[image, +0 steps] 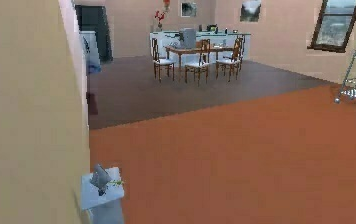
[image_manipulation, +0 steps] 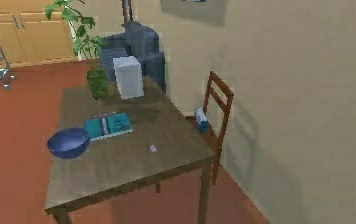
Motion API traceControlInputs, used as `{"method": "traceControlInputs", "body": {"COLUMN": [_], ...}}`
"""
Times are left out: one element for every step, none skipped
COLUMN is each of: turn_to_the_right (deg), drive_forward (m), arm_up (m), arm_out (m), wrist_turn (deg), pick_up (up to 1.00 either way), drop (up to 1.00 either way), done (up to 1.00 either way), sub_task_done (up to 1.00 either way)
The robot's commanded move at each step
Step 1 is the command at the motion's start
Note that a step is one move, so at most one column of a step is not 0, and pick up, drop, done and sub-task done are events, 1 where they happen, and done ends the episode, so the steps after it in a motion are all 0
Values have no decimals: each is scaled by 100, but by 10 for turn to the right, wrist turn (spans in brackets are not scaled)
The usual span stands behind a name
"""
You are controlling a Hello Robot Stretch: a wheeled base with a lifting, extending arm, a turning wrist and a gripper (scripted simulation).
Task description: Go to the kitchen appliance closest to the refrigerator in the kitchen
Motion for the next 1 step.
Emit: {"method": "traceControlInputs", "body": {"turn_to_the_right": [0], "drive_forward": [100], "arm_up": [0], "arm_out": [0], "wrist_turn": [0], "pick_up": [0], "drop": [0], "done": [0], "sub_task_done": [0]}}
